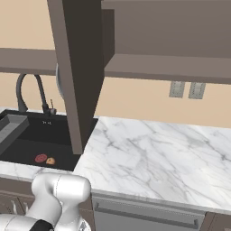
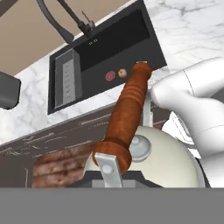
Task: Open the cabinet, pick the kettle from the cabinet, and place it in the sink.
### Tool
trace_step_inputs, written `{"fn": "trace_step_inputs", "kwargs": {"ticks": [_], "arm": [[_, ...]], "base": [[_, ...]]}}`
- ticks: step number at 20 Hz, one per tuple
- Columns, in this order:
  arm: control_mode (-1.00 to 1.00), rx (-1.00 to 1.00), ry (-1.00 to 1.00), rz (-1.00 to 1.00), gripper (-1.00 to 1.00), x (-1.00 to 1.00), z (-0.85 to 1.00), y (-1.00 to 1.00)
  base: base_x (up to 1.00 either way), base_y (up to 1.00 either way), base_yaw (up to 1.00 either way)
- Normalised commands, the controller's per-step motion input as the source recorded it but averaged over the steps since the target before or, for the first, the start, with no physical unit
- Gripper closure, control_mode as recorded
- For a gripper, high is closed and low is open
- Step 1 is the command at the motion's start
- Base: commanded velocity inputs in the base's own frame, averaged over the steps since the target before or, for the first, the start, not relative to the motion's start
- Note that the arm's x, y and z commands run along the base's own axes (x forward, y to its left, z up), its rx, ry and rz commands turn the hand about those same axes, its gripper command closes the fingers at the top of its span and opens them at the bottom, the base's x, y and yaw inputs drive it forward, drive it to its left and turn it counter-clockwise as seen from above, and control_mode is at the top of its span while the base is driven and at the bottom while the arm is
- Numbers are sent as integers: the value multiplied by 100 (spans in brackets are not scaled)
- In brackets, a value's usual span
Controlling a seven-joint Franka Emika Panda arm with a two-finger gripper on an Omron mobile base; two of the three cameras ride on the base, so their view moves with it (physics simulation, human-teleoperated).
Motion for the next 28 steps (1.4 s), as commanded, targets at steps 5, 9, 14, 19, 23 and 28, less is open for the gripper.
{"fn": "trace_step_inputs", "kwargs": {"ticks": [5, 9, 14, 19, 23, 28], "arm": [[-100, -11, -9, 3, 100, 16, 17, 2], [-100, -10, -9, 4, 100, 24, 24, 0], [-100, -8, -7, 3, 100, 27, 16, 0], [-100, -8, -4, 3, 100, 33, -3, 1], [-100, -9, -4, 3, 100, 36, -17, 2], [-100, -10, -8, 4, 100, 31, -26, 4]], "base": [[0, 0, 0], [0, 0, 0], [0, 0, 0], [0, 0, 0], [0, 0, 0], [0, 0, 0]]}}
